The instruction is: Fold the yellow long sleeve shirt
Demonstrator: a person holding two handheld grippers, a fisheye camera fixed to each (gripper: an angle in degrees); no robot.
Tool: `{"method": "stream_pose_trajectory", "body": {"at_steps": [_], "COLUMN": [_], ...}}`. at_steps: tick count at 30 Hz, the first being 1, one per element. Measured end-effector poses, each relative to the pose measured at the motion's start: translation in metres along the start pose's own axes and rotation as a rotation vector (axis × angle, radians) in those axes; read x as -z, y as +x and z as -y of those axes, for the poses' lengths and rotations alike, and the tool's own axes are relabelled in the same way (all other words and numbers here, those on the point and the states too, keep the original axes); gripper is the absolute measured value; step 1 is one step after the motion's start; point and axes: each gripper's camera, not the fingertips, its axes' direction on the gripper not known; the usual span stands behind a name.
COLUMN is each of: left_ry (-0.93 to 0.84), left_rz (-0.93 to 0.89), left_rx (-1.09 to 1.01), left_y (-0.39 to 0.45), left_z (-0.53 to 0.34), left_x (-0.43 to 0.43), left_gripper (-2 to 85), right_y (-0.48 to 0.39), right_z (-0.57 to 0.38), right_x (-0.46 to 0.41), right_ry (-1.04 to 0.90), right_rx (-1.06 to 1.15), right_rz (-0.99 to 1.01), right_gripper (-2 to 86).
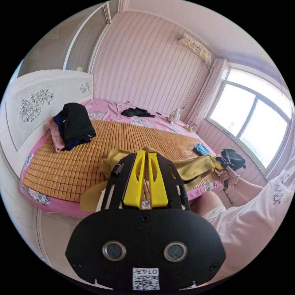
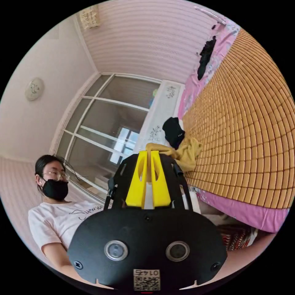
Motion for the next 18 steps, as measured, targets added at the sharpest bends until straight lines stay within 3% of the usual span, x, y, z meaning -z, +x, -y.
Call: {"method": "stream_pose_trajectory", "body": {"at_steps": [3,8,18], "left_ry": [0.241,0.473,0.878], "left_rz": [0.015,0.100,-0.027], "left_rx": [-0.081,-0.255,-0.411], "left_y": [0.013,0.061,0.150], "left_z": [0.055,0.136,0.217], "left_x": [0.074,0.178,0.349], "left_gripper": [-1.0,-1.0,-1.0], "right_y": [-0.090,-0.274,-0.507], "right_z": [0.047,0.100,0.076], "right_x": [-0.002,-0.012,0.043], "right_ry": [0.019,0.008,0.098], "right_rx": [0.228,0.587,0.959], "right_rz": [0.097,0.150,0.170], "right_gripper": [0.9,0.7,0.7]}}
